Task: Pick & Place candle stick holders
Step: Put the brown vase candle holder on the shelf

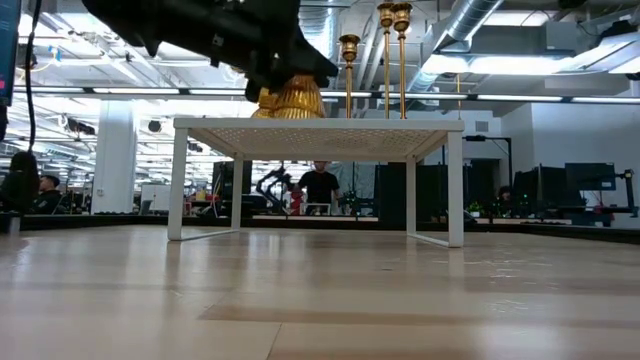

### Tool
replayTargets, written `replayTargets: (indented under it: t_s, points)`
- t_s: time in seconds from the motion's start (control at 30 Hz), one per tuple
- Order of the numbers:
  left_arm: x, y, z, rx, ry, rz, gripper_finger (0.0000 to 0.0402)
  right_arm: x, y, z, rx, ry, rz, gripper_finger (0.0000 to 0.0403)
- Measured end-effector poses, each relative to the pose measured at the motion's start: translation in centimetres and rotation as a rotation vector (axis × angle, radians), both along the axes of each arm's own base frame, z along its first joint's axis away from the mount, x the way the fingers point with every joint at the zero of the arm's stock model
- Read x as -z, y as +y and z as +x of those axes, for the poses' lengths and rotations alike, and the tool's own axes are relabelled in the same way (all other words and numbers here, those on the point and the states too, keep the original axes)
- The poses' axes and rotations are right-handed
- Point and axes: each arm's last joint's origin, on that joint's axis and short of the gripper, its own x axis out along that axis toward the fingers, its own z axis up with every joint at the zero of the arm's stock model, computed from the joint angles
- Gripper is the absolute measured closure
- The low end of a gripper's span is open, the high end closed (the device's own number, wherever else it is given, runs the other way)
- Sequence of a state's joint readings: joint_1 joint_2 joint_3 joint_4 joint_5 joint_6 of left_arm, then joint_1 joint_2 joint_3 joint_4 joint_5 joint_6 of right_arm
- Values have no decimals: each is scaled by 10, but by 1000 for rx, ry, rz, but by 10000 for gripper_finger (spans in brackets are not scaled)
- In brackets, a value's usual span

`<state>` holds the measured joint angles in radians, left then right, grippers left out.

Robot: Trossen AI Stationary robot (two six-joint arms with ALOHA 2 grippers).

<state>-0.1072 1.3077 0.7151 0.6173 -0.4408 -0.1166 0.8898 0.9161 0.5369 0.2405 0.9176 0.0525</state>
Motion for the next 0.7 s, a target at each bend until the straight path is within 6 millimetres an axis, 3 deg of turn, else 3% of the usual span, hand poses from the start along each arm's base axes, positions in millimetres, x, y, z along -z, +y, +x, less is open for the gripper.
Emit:
replayTargets:
  t_s: [0.27,0.7]
  points:
    - [11,9,8,-33,16,-33,227,0,0,0,0,0,0,403]
    - [11,5,9,-21,-1,-83,231,0,0,0,0,0,-1,403]
